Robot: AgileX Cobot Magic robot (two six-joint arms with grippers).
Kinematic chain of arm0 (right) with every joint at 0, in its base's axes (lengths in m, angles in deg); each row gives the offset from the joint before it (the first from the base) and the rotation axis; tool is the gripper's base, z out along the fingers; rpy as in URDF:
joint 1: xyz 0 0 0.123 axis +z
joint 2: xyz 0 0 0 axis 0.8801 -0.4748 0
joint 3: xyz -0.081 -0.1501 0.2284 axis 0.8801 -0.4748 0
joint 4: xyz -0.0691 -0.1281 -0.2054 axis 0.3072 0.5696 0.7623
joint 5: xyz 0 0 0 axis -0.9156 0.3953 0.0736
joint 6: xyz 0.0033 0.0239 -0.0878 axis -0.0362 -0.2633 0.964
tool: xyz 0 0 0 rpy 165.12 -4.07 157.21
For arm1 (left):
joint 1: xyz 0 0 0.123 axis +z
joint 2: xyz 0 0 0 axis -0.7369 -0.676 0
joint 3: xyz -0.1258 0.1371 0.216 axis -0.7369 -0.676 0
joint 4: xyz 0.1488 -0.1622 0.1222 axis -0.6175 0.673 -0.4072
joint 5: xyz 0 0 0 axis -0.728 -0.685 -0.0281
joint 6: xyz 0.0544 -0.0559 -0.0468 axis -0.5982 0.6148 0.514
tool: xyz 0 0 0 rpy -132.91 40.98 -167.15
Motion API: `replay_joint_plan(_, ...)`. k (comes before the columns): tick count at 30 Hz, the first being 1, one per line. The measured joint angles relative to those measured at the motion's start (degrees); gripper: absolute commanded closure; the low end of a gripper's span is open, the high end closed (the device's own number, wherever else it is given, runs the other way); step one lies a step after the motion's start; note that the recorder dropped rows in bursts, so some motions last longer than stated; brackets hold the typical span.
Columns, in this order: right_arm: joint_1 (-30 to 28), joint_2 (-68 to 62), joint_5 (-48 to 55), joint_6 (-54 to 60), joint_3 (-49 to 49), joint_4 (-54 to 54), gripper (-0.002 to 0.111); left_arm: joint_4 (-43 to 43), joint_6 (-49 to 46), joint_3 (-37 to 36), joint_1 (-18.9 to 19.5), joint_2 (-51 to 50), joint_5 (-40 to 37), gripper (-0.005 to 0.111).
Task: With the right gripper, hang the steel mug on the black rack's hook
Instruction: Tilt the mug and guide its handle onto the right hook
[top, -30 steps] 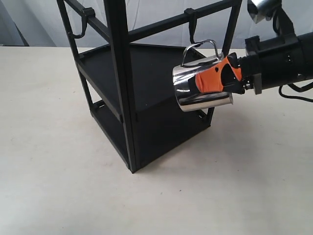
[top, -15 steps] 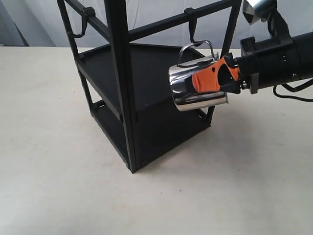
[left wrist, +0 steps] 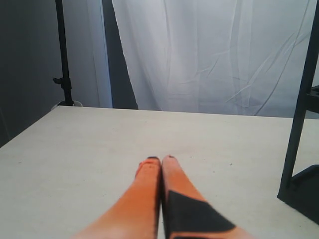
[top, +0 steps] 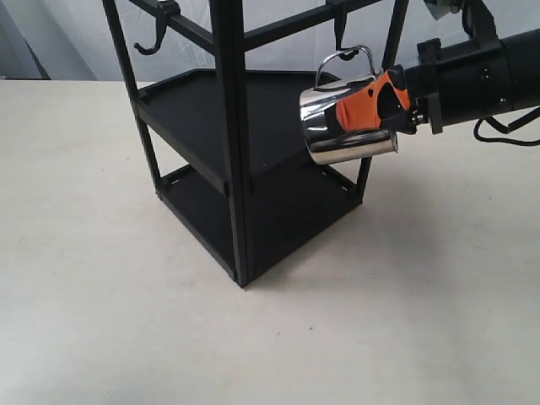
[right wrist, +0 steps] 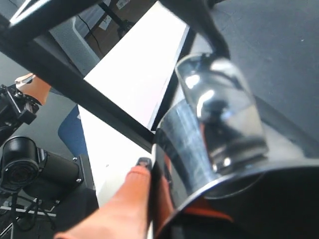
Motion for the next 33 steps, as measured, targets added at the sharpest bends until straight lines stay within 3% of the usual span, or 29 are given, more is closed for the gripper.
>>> replay_joint_plan(16, -0.09, -1.88, 2.75, 0.34, 0.78, 3.35, 0.108, 0.00, 0.00, 0.00, 0.00, 0.00, 0.00, 0.105)
replay_joint_plan(18, -0.09, -1.88, 2.75, 0.34, 0.78, 3.35, 0.099, 0.00, 0.00, 0.00, 0.00, 0.00, 0.00, 0.105)
replay_joint_plan(24, -0.09, -2.23, 1.16, -0.16, 0.78, 6.09, 0.058, 0.00, 0.00, 0.00, 0.00, 0.00, 0.00, 0.105)
replay_joint_plan(33, -0.09, -2.75, -0.28, -0.26, 0.66, 7.19, 0.058, 0.00, 0.00, 0.00, 0.00, 0.00, 0.00, 0.105)
